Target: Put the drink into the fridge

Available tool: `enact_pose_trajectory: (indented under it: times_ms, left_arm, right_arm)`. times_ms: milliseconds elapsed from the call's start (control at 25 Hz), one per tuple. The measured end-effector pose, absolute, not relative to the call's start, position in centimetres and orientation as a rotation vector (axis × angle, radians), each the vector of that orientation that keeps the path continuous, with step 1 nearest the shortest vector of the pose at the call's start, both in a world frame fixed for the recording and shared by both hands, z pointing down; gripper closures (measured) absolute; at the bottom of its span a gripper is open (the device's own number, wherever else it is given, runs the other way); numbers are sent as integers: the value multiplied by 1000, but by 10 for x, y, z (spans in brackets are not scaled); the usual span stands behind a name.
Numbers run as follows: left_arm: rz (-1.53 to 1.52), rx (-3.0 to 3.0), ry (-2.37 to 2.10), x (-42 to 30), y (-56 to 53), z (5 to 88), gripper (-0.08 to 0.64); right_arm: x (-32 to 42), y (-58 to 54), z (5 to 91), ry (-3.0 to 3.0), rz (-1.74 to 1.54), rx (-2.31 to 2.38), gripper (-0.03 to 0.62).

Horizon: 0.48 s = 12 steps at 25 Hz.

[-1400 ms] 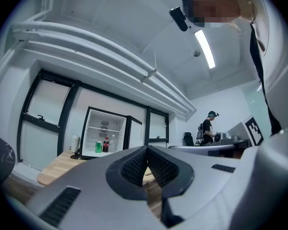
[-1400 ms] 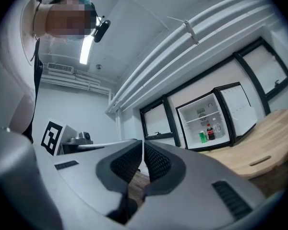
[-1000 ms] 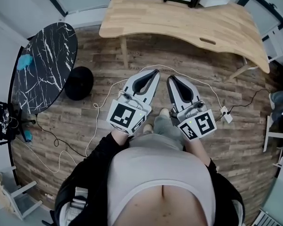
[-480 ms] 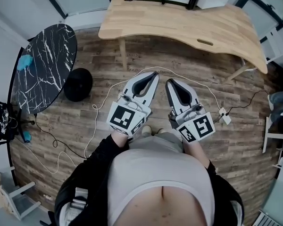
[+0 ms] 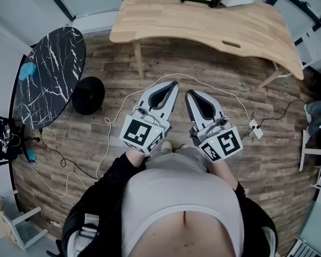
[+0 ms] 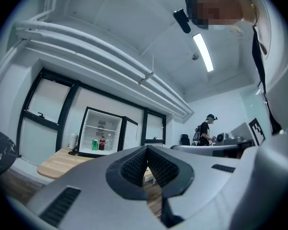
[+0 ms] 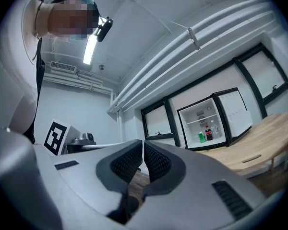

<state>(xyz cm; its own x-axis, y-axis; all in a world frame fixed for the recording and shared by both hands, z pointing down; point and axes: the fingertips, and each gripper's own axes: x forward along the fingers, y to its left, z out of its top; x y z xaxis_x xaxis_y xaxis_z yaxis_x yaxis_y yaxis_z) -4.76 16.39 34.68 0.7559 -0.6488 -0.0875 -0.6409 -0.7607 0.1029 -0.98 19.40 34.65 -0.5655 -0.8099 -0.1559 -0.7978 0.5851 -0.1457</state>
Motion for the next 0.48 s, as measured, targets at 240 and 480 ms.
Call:
enact_pose_trajectory:
  times_ms: [240, 480]
  left_arm:
    - [-177, 2877, -1057, -49, 168, 349, 554]
    - [-181, 2893, -1054, -48, 172, 345, 554]
  right_arm:
    - [-12, 198, 348, 2611, -88, -1337, 560]
    - [-15, 202, 346, 2619, -77, -1326, 560]
